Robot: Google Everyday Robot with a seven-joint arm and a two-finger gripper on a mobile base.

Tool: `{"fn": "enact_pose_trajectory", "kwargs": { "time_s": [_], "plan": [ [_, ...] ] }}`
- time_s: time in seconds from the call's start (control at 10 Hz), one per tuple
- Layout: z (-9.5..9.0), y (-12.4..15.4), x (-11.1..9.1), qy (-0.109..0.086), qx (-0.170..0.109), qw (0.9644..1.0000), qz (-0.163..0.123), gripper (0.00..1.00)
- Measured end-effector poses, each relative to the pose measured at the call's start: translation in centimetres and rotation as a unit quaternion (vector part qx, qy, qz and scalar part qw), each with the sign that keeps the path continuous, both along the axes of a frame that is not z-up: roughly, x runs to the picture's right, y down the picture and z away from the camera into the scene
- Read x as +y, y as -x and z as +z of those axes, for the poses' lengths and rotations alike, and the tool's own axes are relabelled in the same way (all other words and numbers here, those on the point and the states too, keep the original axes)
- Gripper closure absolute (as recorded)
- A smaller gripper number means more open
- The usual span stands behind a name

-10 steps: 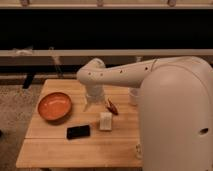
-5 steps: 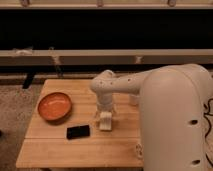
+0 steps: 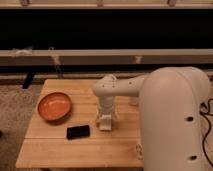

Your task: Place the white sponge in the ceramic cup

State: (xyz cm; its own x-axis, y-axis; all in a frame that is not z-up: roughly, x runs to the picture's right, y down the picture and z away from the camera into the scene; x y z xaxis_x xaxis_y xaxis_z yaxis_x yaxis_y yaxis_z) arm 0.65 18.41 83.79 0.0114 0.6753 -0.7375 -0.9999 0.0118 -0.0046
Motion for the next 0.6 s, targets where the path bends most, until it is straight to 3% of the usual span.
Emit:
{"fn": "enact_pose_trajectory", "kwargs": {
  "time_s": [0.6],
  "plan": [
    [1.4, 1.4, 1.2, 0.005, -0.015, 0.9998, -0.008, 0.20]
  ]
}}
